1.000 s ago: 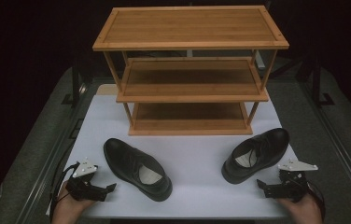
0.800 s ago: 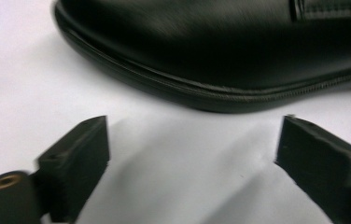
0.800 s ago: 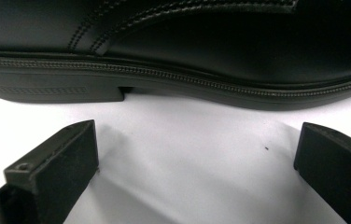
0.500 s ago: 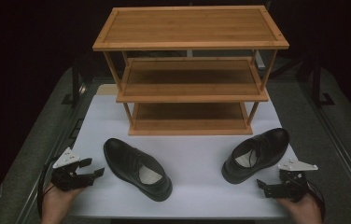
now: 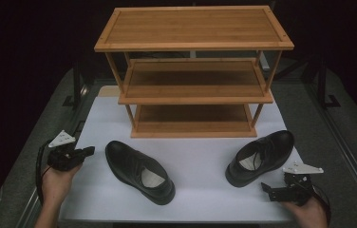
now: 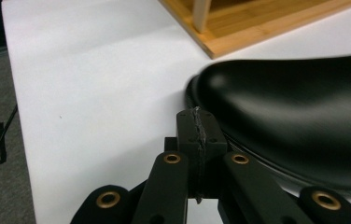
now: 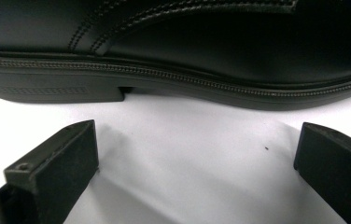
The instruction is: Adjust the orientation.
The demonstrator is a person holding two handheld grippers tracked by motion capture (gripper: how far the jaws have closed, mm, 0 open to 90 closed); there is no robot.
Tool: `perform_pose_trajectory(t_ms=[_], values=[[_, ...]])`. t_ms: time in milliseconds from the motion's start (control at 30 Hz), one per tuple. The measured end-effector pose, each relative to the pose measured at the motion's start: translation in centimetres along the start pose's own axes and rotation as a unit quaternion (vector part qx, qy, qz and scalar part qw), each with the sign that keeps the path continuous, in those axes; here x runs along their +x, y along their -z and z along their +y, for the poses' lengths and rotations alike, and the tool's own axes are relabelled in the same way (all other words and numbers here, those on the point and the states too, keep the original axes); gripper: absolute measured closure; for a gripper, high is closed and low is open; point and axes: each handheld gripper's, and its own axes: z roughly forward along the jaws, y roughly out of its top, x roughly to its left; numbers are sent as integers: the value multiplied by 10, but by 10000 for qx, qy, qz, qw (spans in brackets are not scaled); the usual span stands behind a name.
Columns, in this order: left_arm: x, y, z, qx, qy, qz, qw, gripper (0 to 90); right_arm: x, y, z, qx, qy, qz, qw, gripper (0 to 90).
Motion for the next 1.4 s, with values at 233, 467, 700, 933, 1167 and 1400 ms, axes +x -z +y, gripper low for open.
perform_pose_trajectory(t_ms=[233, 467, 700, 933, 1167, 1400], values=[[10, -26, 8, 12, 99, -21, 9999, 900, 0, 0, 0, -10, 6, 0, 10000, 0], [6, -49, 6, 136, 59, -79, 9999, 900, 0, 0, 0, -12, 5, 1, 10000, 0], [2, -54, 7, 169, 1, -24, 9999, 900, 0, 0, 0, -9, 7, 2, 10000, 0], [-11, -62, 14, 159, -142, -185, 9996, 900, 0, 0, 0, -9, 8, 0, 10000, 0], [-34, -74, 24, 219, -435, -323, 9983, 900, 0, 0, 0, -10, 5, 0, 10000, 0], [-47, -81, 30, 240, -649, -399, 9968, 900, 0, 0, 0, -12, 5, 0, 10000, 0]])
